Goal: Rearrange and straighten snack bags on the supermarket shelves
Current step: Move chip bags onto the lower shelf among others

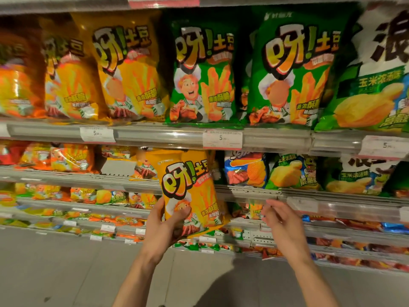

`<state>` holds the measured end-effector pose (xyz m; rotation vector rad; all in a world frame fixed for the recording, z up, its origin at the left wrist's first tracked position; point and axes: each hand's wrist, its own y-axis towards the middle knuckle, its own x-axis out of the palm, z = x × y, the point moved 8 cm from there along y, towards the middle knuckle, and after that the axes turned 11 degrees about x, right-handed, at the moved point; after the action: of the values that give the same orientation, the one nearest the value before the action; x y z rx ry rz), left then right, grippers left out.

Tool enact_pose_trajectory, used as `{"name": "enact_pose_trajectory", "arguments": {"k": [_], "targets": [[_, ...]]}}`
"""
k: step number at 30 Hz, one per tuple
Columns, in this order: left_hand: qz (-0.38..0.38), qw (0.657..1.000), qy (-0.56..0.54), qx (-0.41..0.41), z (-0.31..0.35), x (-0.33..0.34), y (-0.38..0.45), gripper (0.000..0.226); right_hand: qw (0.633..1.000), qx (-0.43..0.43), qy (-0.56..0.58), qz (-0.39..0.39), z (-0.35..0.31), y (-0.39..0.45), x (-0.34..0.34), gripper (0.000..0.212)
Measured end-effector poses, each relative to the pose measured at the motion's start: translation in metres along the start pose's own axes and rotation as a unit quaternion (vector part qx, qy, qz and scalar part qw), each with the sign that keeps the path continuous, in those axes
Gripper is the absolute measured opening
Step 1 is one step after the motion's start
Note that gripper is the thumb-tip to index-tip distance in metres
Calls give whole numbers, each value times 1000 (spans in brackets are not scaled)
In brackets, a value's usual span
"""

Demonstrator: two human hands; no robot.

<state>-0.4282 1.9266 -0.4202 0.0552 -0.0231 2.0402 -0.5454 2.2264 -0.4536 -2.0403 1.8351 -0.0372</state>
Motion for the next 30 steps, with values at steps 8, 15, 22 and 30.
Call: {"name": "enact_pose_trajectory", "arguments": {"k": [8,15,22,30], "targets": [[-38,999,-22,-8,6,-90,31,39,995,-14,-31,91,-15,-18,80,7],[-63,998,-10,-20,2,-182,61,36,994,-26,-67,84,-37,-35,178,20],[-44,998,37,11,1,-260,93,79,963,-95,-243,67,-91,-30,268,30],[-52,996,66,22,6,-289,128,105,882,-152,-425,133,-132,4,332,76]]}}
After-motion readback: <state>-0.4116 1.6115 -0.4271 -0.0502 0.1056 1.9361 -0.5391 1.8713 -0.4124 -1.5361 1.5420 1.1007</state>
